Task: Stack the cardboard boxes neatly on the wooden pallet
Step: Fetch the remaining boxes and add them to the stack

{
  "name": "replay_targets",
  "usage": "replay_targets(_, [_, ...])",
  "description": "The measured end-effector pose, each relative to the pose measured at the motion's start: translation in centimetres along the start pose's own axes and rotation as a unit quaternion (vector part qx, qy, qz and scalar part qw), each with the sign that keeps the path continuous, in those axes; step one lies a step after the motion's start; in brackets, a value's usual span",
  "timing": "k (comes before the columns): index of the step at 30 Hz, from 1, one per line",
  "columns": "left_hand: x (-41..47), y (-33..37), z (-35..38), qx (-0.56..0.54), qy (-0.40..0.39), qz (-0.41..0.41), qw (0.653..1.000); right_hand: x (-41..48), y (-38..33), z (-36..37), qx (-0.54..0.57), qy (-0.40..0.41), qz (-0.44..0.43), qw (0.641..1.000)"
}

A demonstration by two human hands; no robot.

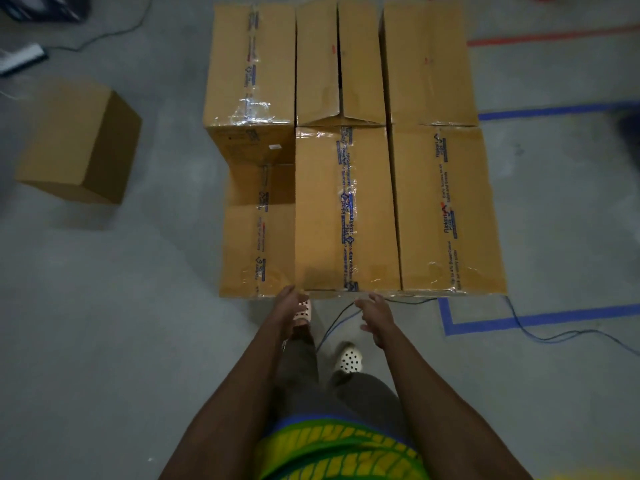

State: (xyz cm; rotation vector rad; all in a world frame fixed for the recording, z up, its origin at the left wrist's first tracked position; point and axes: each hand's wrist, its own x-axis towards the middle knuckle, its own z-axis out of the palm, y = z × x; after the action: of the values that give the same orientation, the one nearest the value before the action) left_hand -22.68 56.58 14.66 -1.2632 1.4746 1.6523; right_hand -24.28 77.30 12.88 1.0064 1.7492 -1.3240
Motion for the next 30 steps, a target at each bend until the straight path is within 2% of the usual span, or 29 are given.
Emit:
replay_targets(4, [-2.8, -2.6, -1.7, 0.007, 0.04, 0.056, 0.998, -2.7, 0.2, 0.9, -0.052, -0.019, -0.051, 0.997])
replay_targets(8, [-4.5, -4.5, -4.5, 0.133, 0.136, 0.191, 0.963, -3.9, -0.1, 2.4, -0.152, -0.036, -0.116, 0.981])
replay_targets(15, [-5.2, -5.0, -11.6, 0.095, 0.208, 0.227, 0.947, -6.8, -3.5, 10.0, -0.245, -0.087, -0.188, 0.947])
replay_targets(22, [-3.7, -5.7, -27.1, -0.022, 0.229, 0.193, 0.954, -8.2, -5.4, 28.8, -0.312, -0.117, -0.215, 0.918])
replay_targets(27, [-4.5, -4.5, -43.6, -0.044, 0.264, 0.16, 0.95, -12.0, -7.4, 47.4, -0.314, -0.182, -0.21, 0.908])
replay_targets(30, [-4.8, -2.0, -53.4, -0.045, 0.321, 0.151, 0.934, -14.8, -9.4, 57.2, -0.285, -0.223, -0.202, 0.91])
